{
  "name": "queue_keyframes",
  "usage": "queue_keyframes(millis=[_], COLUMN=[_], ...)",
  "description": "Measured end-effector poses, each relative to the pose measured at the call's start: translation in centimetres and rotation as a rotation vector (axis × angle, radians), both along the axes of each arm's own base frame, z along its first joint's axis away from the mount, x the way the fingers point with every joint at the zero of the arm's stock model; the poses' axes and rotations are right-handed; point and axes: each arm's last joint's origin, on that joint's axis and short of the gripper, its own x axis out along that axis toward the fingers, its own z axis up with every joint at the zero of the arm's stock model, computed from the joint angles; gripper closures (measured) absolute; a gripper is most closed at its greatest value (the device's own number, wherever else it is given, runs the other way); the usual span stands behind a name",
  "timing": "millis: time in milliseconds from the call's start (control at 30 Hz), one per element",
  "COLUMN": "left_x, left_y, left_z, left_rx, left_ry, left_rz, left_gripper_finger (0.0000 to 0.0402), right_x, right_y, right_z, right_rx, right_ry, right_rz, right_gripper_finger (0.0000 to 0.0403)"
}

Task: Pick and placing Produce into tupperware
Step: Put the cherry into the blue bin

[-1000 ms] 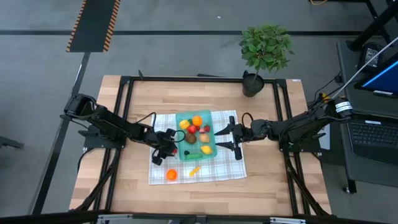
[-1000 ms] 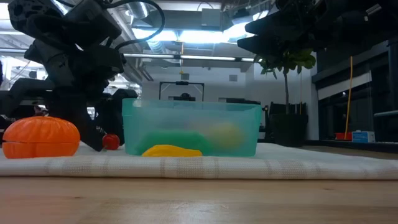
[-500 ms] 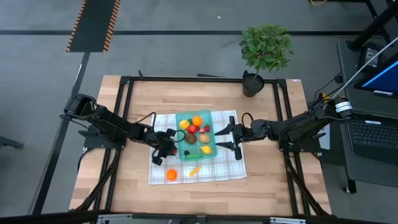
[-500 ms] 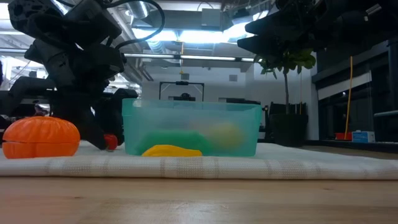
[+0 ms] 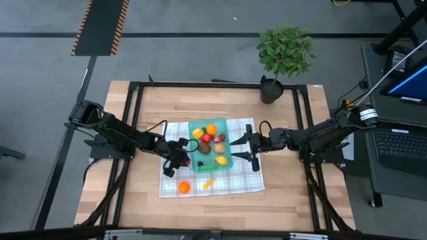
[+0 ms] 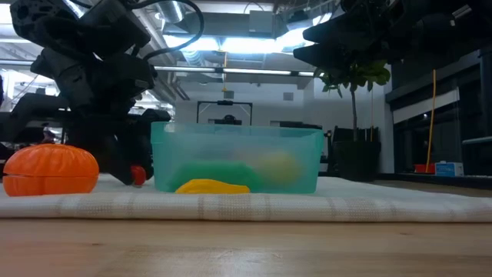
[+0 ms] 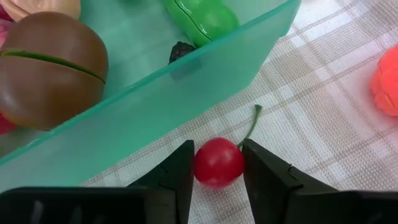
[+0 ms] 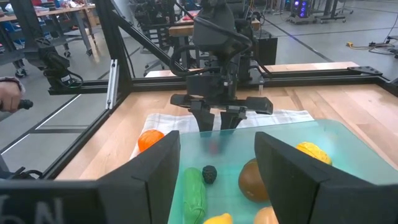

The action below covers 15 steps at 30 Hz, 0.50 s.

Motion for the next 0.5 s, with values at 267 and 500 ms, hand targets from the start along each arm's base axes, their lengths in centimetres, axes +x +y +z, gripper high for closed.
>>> queue_keyframes(millis=[267, 500], left_x=[-0.6, -2.1], left_y=[0.2, 0.7], left_z=[0.3, 3.1], left_rx=[-0.008, -0.031], left_ry=[0.047, 0.001], left_rz=[0.046, 0.08], left_gripper_finger=[0.0288, 0.0299], right_x=[0.0, 0.0], right_y=[0.0, 0.0], right_z=[0.0, 0.0], right_rx=[0.0, -0.001], right_ry=[0.0, 0.0], right_rz=[0.0, 0.0], right_gripper_finger=[0.0194, 0.0194])
